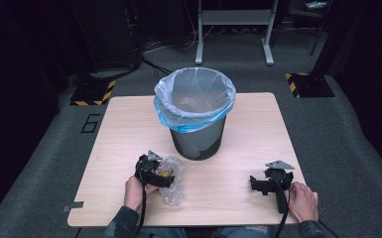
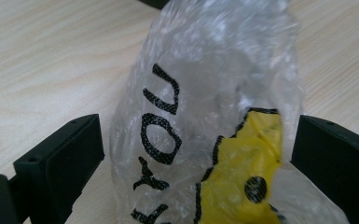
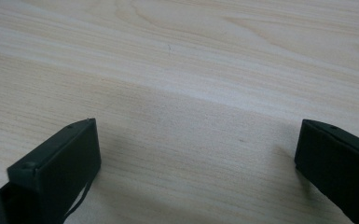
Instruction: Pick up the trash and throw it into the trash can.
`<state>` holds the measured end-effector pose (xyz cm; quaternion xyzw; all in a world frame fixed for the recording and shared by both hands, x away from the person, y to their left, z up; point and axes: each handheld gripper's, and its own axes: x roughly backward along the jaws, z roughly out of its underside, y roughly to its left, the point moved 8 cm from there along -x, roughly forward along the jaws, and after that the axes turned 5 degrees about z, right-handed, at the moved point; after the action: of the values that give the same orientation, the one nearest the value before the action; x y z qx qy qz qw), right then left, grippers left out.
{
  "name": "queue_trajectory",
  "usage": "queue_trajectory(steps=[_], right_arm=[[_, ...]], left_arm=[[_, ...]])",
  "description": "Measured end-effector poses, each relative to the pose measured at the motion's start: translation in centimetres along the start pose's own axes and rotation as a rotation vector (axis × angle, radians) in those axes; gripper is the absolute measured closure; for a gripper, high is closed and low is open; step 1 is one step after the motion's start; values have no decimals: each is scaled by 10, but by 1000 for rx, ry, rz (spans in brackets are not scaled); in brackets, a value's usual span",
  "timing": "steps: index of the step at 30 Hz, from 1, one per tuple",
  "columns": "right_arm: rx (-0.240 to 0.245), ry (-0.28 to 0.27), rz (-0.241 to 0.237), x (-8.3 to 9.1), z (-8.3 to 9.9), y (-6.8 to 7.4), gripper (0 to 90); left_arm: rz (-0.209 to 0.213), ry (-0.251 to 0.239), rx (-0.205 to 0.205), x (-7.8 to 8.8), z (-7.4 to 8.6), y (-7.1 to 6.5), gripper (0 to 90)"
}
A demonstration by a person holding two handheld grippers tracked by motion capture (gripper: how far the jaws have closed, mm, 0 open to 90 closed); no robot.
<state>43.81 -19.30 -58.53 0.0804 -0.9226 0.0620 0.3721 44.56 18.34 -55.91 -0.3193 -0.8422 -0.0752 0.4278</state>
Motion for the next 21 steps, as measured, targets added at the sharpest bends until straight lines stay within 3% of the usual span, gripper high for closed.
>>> queue_trajectory(steps=[11, 21], right_arm=[[0, 0, 0, 0, 0, 0, 0], [0, 0, 0, 0, 0, 0, 0]], left_arm=[[7, 54, -18, -14, 9, -1, 71], [-50, 36, -36, -13, 10, 1, 193]])
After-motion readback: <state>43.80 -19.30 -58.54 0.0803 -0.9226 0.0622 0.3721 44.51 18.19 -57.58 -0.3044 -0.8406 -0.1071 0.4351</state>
